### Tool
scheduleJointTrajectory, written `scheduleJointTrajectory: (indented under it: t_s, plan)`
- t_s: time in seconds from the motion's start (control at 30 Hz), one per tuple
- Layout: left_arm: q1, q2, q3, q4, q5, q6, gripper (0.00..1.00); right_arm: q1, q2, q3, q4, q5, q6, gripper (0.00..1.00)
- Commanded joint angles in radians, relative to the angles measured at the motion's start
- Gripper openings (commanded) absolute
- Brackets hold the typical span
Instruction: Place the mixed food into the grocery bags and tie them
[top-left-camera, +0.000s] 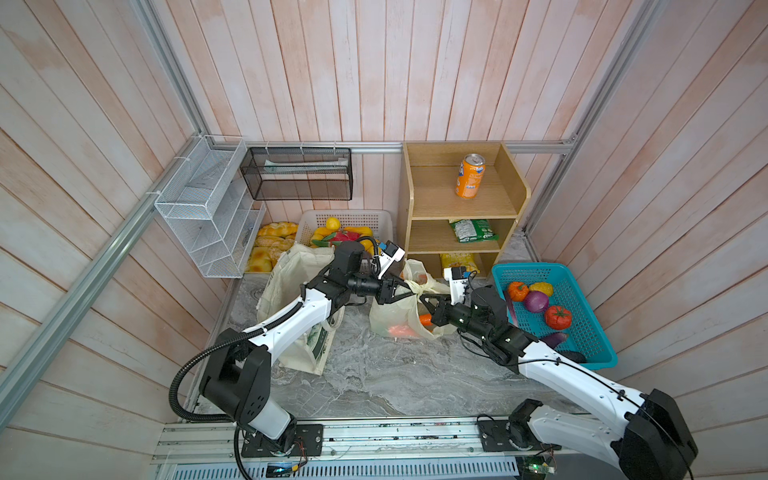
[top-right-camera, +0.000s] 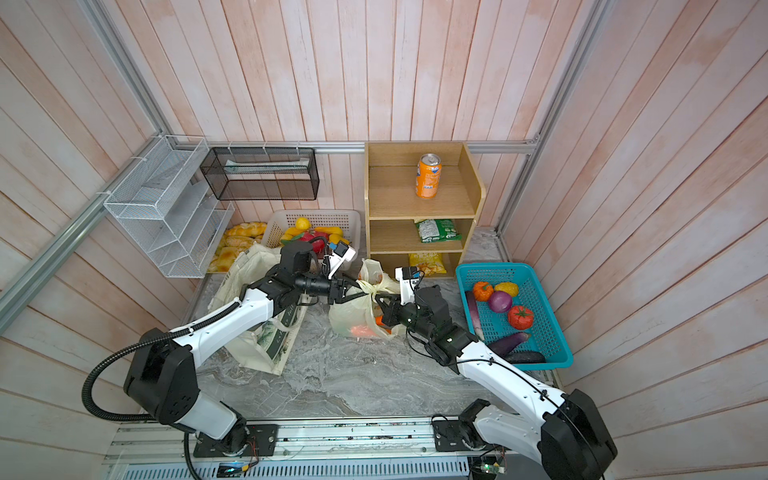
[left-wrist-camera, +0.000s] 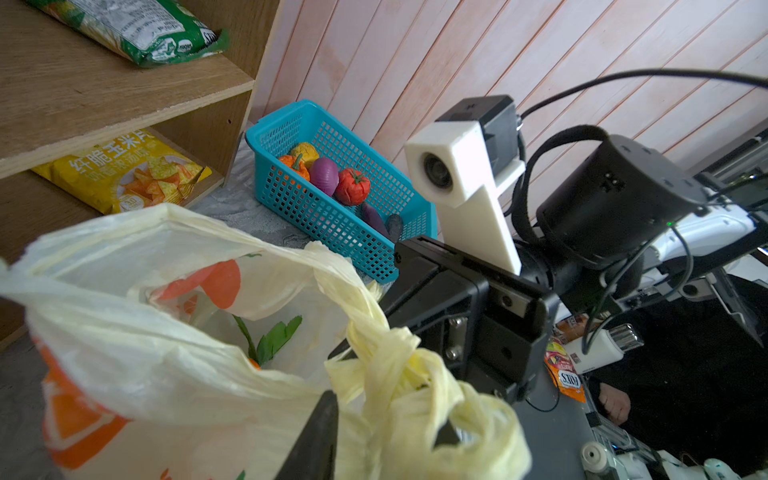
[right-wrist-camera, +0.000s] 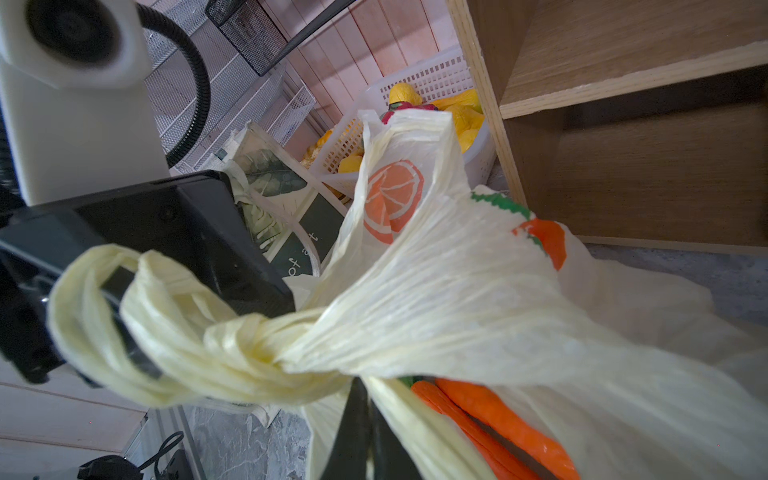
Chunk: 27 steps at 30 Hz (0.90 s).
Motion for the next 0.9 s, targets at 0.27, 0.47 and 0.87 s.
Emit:
scheduleJointTrajectory:
  t_s: [0.27, 0.47, 0.87]
  plan:
    - [0.003, 0.007, 0.052, -0.197, -0.01, 0.136, 0.51, 0.001, 0.016, 0.006, 0.011, 0.012, 0.011, 0.0]
    - [-0.013, 0.012, 0.046, -0.141, -0.019, 0.11, 0.57, 0.002, 0.025, 0.004, 0.017, -0.002, 0.017, 0.0]
    - [-0.072, 0.039, 0.035, 0.025, -0.122, -0.008, 0.65, 0.002, 0.02, -0.004, 0.02, -0.013, 0.021, 0.0]
